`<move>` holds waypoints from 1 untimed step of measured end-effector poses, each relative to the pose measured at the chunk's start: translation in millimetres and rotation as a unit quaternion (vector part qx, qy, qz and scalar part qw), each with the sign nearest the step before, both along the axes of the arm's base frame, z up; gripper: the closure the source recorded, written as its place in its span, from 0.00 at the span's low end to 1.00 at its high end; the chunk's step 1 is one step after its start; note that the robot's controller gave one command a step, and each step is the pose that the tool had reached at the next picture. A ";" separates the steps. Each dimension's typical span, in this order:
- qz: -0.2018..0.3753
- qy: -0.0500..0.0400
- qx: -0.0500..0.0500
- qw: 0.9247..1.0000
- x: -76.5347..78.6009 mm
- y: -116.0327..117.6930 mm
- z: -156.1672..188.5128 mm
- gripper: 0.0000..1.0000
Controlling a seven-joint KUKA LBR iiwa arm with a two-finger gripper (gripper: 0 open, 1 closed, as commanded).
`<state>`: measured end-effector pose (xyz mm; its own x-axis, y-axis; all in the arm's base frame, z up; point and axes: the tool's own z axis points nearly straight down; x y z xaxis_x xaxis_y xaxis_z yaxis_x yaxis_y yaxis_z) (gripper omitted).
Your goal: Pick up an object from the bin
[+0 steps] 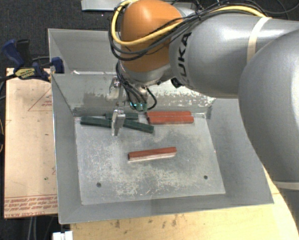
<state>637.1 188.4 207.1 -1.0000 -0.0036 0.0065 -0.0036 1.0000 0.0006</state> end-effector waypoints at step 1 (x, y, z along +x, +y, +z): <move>-0.002 -0.004 0.000 1.000 1.9 -1.4 5.4 1.00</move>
Offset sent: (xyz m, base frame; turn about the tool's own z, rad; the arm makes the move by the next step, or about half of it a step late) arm 0.0000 0.0000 0.0000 0.0000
